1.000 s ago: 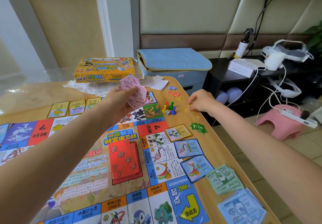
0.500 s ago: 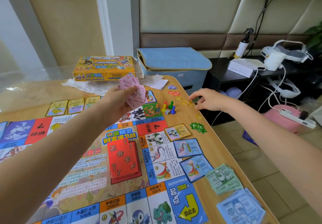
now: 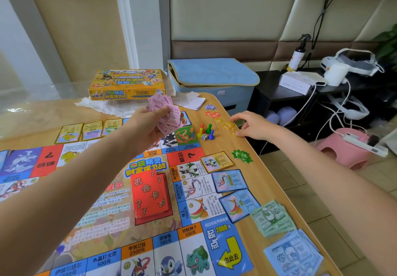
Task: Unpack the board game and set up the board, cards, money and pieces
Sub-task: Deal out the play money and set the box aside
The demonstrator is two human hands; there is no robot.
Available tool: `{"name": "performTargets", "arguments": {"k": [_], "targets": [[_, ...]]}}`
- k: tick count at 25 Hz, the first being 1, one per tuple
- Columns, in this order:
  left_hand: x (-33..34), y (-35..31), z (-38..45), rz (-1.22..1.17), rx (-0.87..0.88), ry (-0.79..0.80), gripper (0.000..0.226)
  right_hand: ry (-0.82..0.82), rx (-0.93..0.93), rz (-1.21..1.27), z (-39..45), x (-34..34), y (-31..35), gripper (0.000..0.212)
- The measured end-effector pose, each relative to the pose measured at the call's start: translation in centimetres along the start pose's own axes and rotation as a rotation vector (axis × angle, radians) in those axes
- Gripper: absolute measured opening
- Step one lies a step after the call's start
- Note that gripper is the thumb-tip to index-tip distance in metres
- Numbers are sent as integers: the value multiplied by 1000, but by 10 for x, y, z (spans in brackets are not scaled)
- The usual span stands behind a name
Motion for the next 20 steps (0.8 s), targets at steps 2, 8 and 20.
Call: {"name": "performTargets", "arguments": {"k": [2,8,20], "targets": [[-1,-1,0,6,3,-3,32,-49,-16,-66,9,1,9,38],[-5,-2,4,5,8,-19,30,-116,-50,-27,22,13,28,28],[-9,-2,5,3,2,-30,30,-81,-163,-137,33,23,37,36]]}}
Point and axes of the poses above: each hand's wrist, its own z-axis towards the middle knuckle, its own x-axis out of the palm, y = z × x, the point moved 3 cm from there along z, towards the middle knuckle, and after that the axes turned 7 degrees about -y, right-handed, at the moved point
